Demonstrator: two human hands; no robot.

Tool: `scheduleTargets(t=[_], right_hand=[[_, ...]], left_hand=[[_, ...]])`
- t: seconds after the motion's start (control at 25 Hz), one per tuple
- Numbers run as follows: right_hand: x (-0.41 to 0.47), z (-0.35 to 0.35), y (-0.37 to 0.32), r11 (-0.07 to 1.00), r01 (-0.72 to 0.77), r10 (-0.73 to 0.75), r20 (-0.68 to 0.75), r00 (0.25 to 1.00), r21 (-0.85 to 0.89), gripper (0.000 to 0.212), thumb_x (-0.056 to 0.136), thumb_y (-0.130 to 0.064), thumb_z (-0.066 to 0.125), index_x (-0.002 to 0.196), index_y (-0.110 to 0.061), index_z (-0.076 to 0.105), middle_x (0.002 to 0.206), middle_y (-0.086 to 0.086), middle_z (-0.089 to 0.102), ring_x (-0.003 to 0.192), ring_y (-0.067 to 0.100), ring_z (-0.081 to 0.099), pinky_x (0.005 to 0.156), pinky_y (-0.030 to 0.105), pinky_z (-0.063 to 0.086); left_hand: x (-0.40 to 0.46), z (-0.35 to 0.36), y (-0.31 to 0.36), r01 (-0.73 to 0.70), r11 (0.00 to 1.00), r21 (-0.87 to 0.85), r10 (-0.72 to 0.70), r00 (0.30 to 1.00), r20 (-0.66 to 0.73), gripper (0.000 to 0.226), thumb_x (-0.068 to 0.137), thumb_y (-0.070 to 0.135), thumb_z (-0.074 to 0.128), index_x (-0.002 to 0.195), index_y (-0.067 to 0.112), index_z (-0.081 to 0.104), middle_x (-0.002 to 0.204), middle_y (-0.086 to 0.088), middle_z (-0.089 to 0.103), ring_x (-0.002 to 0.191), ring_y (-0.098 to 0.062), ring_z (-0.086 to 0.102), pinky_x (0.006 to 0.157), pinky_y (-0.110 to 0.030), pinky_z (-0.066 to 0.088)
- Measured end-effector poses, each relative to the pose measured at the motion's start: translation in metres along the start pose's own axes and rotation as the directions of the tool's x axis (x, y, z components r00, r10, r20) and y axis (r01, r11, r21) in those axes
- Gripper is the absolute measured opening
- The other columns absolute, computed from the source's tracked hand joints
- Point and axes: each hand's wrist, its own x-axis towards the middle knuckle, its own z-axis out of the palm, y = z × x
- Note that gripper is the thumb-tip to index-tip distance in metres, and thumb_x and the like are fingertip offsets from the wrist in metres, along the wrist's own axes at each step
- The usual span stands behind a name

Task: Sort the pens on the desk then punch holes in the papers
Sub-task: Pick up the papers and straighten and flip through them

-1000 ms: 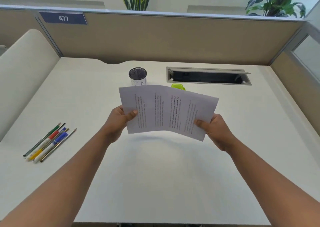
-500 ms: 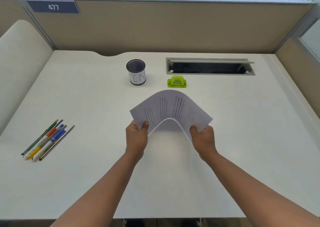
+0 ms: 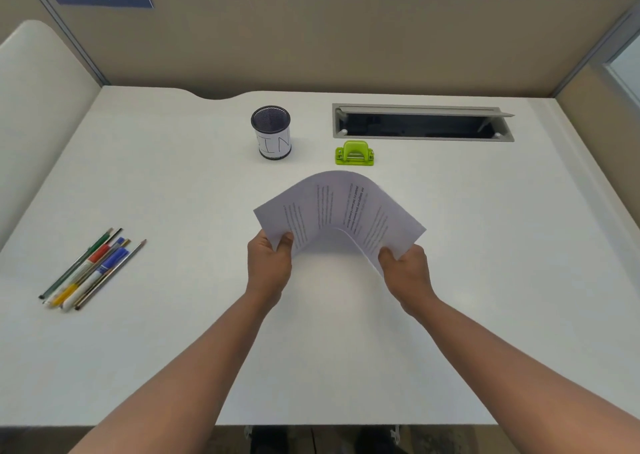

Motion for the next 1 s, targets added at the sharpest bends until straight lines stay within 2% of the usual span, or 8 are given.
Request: scheduleTargets(t=[0.24,0.32,0.44,0.6,0.68,0.76,0.88,1.0], right_hand=[[0.004,-0.002,0.004,1.000,0.002,-0.002,-0.002,1.000,-0.031,0.018,0.094,-0.012,0.052,0.103,-0.003,0.064,0.084,0.020,0.066,0.068,0.032,0.057,0.057,0.036,0.046],[0.004,-0.005,0.002,0.998,-0.004,0.005,0.018,1.000,-0.062,0.015,0.094,-0.012,0.051,0.101,-0.004,0.062,0.092,0.025,0.067,0.077,0.049,0.059,0.058,0.046,0.051],[0.004,-0.010,-0.005,0.998,-0.013,0.014,0.013,1.000,-0.064,0.012,0.091,-0.011,0.052,0.093,-0.016,0.063,0.102,0.026,0.069,0.095,0.049,0.063,0.073,0.063,0.056],[0.014,-0.024,-0.022,0.998,0.060,-0.058,-0.076,0.995,0.031,0.014,0.083,-0.017,0.061,0.086,-0.028,0.068,0.086,-0.003,0.075,0.092,0.030,0.070,0.063,0.033,0.055],[0.022,-0.034,-0.025,0.992,0.064,-0.045,-0.172,0.984,0.106,0.028,0.083,-0.019,0.068,0.108,-0.032,0.068,0.103,-0.015,0.073,0.107,0.022,0.068,0.076,0.026,0.050],[0.024,-0.039,-0.024,0.974,-0.045,0.093,-0.210,0.973,0.223,0.064,0.086,-0.018,0.074,0.143,-0.028,0.047,0.140,-0.006,0.056,0.130,0.020,0.054,0.095,0.032,0.044],[0.017,-0.028,-0.022,0.819,-0.262,0.288,0.029,0.957,0.510,0.104,0.081,-0.017,0.083,0.159,-0.026,0.015,0.153,0.006,0.045,0.131,0.023,0.053,0.110,0.042,0.040],[0.004,-0.011,-0.028,0.620,-0.327,0.205,0.255,0.945,0.713,0.068,0.083,-0.009,0.079,0.141,-0.018,0.045,0.128,0.010,0.068,0.097,0.021,0.069,0.093,0.036,0.055]], left_hand=[[0.002,-0.003,-0.002,-0.008,1.000,0.024,0.008,1.000,-0.011,0.020,0.099,0.014,0.061,0.103,0.032,0.068,0.095,0.024,0.075,0.091,0.001,0.071,0.068,-0.010,0.053],[0.001,-0.005,-0.001,-0.007,0.999,0.042,0.007,1.000,0.004,0.020,0.099,0.013,0.060,0.102,0.031,0.068,0.094,0.023,0.075,0.091,0.001,0.071,0.067,-0.012,0.052],[0.004,-0.007,0.004,-0.028,0.997,0.070,0.025,0.999,0.042,0.022,0.099,0.014,0.061,0.100,0.034,0.069,0.093,0.027,0.075,0.089,0.005,0.071,0.073,-0.015,0.056],[0.011,-0.017,0.016,0.013,1.000,0.006,-0.014,0.995,0.099,0.018,0.100,0.016,0.063,0.102,0.031,0.071,0.093,0.020,0.078,0.088,-0.004,0.075,0.071,-0.021,0.060],[0.016,-0.022,0.021,0.070,0.997,-0.031,-0.065,0.989,0.136,0.017,0.099,0.013,0.063,0.105,0.026,0.072,0.096,0.014,0.080,0.088,-0.011,0.076,0.070,-0.025,0.060],[0.018,-0.024,0.025,0.145,0.986,-0.085,-0.128,0.976,0.177,0.017,0.098,0.012,0.065,0.113,0.017,0.073,0.105,0.002,0.080,0.094,-0.019,0.076,0.077,-0.034,0.060],[0.015,-0.021,0.027,0.243,0.949,-0.200,-0.198,0.955,0.221,0.024,0.098,0.009,0.064,0.121,0.014,0.069,0.115,-0.004,0.078,0.103,-0.023,0.074,0.085,-0.042,0.059],[0.011,-0.013,0.025,0.315,0.899,-0.304,-0.242,0.936,0.255,0.026,0.098,0.007,0.062,0.122,0.017,0.068,0.118,-0.002,0.077,0.108,-0.023,0.073,0.090,-0.045,0.058]])
